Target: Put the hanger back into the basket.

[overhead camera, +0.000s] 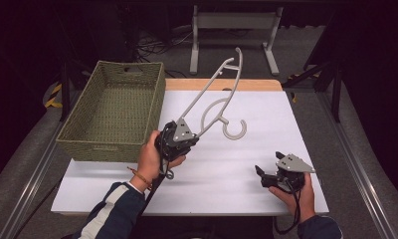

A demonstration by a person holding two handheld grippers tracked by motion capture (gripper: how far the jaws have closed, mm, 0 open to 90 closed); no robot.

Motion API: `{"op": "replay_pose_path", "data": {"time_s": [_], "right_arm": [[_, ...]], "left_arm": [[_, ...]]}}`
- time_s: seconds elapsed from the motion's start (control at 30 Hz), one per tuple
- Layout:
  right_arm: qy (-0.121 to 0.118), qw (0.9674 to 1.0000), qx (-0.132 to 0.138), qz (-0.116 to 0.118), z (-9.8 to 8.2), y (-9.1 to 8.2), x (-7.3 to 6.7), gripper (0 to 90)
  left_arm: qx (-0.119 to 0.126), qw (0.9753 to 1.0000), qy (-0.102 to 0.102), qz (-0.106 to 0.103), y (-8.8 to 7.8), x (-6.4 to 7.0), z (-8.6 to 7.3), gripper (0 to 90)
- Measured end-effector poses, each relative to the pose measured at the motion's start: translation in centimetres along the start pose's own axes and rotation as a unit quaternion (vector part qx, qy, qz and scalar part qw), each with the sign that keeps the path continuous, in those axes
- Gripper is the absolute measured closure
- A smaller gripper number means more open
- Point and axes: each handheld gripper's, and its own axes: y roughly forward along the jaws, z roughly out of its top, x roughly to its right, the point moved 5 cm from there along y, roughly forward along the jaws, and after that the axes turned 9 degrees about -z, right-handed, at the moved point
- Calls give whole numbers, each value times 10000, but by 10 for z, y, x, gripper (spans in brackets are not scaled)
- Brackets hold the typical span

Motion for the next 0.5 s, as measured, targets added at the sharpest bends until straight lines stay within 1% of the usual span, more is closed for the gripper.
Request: {"op": "replay_pose_path", "data": {"time_s": [0.07,0.13,0.17,0.2,0.3,0.33,0.43,0.47,0.5], "right_arm": [[-13,10000,-3,6,0,0,0,155],[1,10000,8,-3,0,0,0,155],[7,10000,8,0,0,0,0,155],[20,10000,0,10,0,0,1,155],[15,10000,17,26,0,0,2,154],[15,10000,17,26,0,0,2,154],[13,10000,25,44,0,0,1,154],[3,10000,23,49,-1,0,1,155],[3,10000,23,49,-1,0,1,155]], "left_arm": [[105,9999,-15,51,-7,-4,7,824],[149,9998,-3,107,-11,-8,12,824],[169,9997,6,171,-15,-11,14,824],[176,9997,-1,168,-18,-13,16,824],[318,9991,-99,251,-29,-22,22,824],[318,9991,-99,251,-29,-22,22,824],[391,9986,-116,332,-41,-28,25,824],[404,9984,-116,381,-48,-32,26,824],[404,9984,-116,381,-48,-32,26,824]]}}
